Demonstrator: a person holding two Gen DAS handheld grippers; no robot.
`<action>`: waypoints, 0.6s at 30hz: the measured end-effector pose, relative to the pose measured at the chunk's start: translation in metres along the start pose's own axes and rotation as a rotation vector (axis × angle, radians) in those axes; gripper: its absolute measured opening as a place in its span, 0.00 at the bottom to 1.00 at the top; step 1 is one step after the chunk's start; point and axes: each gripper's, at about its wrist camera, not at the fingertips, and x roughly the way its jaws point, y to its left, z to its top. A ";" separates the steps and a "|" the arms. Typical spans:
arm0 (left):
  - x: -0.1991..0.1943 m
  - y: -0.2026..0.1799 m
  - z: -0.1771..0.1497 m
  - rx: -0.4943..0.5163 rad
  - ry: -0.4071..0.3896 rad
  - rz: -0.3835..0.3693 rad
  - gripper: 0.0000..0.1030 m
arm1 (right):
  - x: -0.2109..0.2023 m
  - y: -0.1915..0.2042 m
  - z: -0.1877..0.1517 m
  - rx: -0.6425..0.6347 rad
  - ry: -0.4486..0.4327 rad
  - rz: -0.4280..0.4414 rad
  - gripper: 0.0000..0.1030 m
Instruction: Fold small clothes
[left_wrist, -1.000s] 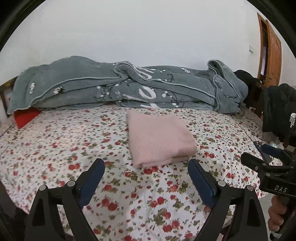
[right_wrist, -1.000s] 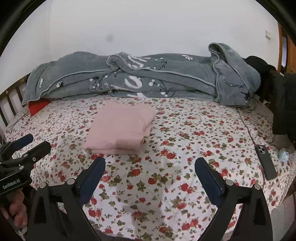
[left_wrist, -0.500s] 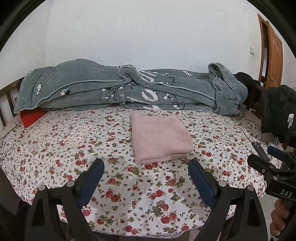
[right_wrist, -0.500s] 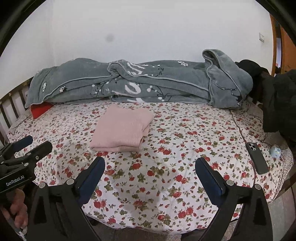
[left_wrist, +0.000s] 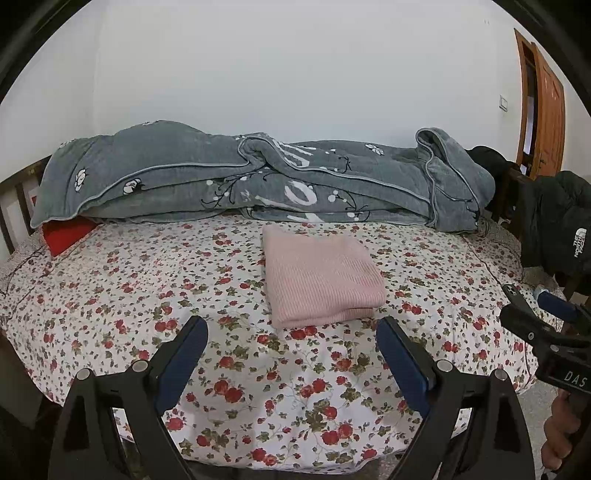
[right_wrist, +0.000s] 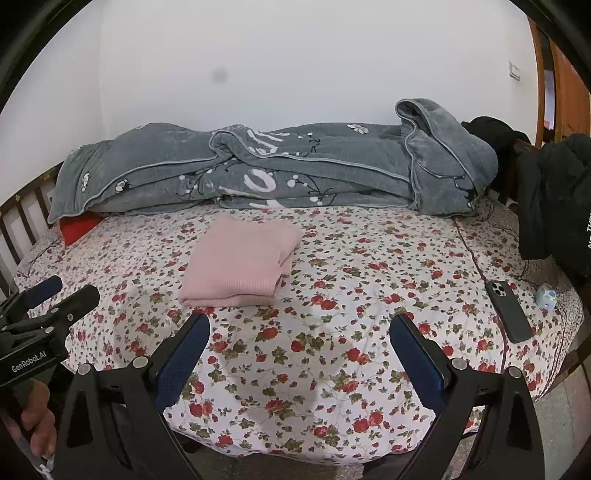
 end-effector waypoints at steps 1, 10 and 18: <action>-0.001 0.001 0.000 0.001 -0.001 0.001 0.90 | 0.000 0.000 0.000 -0.001 -0.001 -0.003 0.94; -0.002 0.000 0.001 0.004 -0.003 0.002 0.91 | -0.004 -0.002 0.000 0.010 -0.004 0.002 0.94; -0.003 0.001 0.002 0.004 -0.003 0.000 0.91 | -0.005 -0.002 0.000 0.010 -0.007 0.001 0.94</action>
